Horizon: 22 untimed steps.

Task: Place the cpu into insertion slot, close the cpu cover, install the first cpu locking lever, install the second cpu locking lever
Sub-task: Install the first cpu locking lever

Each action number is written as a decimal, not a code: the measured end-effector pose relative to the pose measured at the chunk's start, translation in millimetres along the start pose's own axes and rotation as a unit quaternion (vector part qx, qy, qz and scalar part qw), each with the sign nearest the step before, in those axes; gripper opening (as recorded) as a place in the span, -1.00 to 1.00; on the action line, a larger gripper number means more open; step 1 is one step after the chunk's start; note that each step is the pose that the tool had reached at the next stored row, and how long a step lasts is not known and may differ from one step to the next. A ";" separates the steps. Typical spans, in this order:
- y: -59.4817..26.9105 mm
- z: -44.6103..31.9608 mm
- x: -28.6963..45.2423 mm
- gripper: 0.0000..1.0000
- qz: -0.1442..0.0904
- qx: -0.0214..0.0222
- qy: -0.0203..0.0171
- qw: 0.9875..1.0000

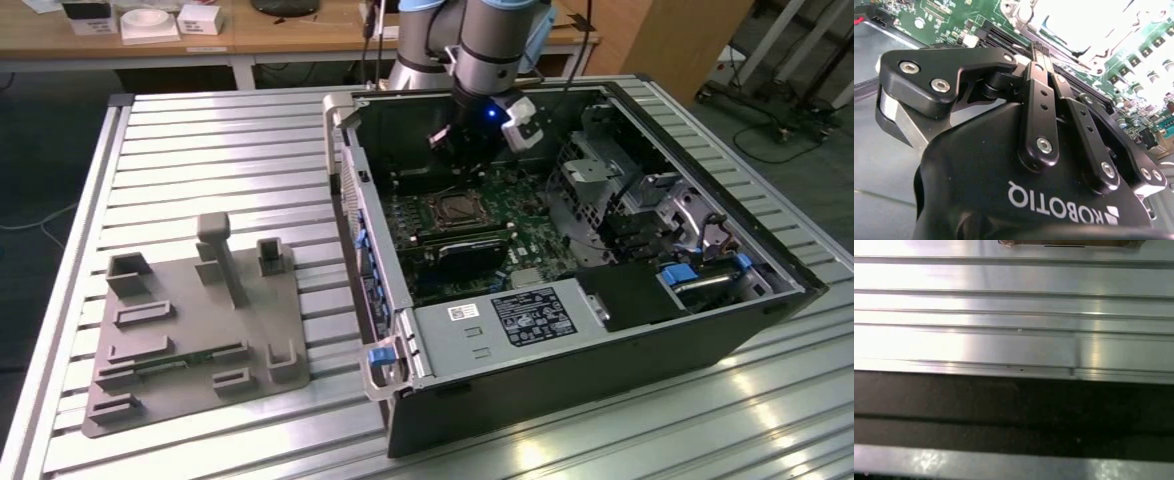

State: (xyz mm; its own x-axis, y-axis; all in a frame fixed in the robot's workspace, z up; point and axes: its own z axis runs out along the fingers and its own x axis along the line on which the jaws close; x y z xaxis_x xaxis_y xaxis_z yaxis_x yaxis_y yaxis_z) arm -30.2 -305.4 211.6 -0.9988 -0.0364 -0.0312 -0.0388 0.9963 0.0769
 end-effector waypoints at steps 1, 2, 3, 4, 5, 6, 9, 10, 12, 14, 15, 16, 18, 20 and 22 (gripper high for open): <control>0.4 0.1 -0.3 -0.79 0.000 0.000 0.000 1.000; 0.9 0.3 -0.4 -0.79 0.000 0.000 0.000 1.000; 1.2 0.5 -0.4 -0.79 0.000 0.000 0.000 1.000; 1.3 0.7 -0.5 -0.79 0.000 0.000 0.000 1.000; 1.3 1.0 -0.4 -0.79 0.000 0.000 0.000 1.000; 1.3 1.4 -0.5 -0.79 0.000 0.000 0.000 1.000; 1.2 3.0 -0.4 -0.79 0.000 0.000 0.000 1.000; 1.2 3.3 -0.4 -0.79 0.000 0.000 0.000 1.000; 1.2 3.6 -0.4 -0.79 0.000 -0.001 0.000 1.000; 1.2 4.2 -0.4 -0.79 0.000 -0.001 0.000 1.000; 1.2 4.5 -0.4 -0.79 0.000 -0.002 0.000 1.000; 1.1 4.8 -0.4 -0.79 -0.001 -0.002 0.000 1.000; 1.2 5.0 -0.4 -0.79 -0.005 -0.002 0.000 1.000; 1.2 5.5 -0.4 -0.79 -0.006 -0.002 0.000 1.000; 1.2 6.0 -0.4 -0.79 -0.006 -0.002 0.000 1.000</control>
State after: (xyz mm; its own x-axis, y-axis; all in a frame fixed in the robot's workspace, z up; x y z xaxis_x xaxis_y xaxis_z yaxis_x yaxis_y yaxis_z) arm -29.7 -303.8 205.7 -0.9984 -0.0478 -0.0314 -0.0502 0.9955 0.0800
